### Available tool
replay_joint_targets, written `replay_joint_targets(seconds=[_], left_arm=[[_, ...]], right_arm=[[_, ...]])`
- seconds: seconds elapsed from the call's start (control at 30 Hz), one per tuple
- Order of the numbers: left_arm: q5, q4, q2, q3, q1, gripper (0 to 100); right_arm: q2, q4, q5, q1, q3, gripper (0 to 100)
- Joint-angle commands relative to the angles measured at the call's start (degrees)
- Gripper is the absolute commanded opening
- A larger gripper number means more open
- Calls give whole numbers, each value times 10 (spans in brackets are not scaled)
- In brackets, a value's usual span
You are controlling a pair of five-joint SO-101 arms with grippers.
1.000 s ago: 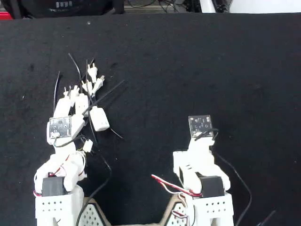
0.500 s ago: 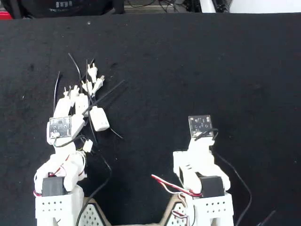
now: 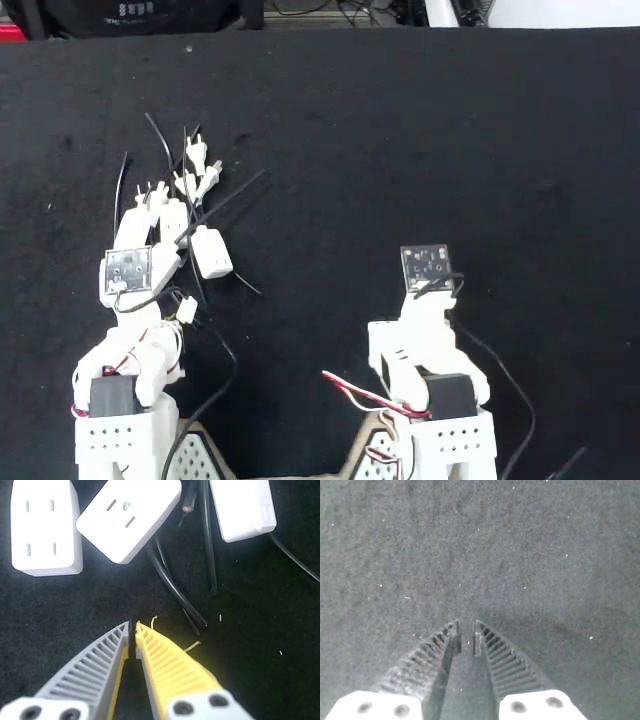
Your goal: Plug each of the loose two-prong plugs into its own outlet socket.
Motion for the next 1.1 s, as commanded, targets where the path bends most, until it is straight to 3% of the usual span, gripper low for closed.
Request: replay_joint_targets(seconds=[0.0,0.93,1.07], left_arm=[[0,3,-2,12,-5,30],[-1,3,-2,12,-2,30],[-4,-46,-2,8,-7,33]], right_arm=[[-54,0,-2,-3,1,47],[-54,0,-5,-4,1,48],[-54,-73,-1,-4,1,50]])
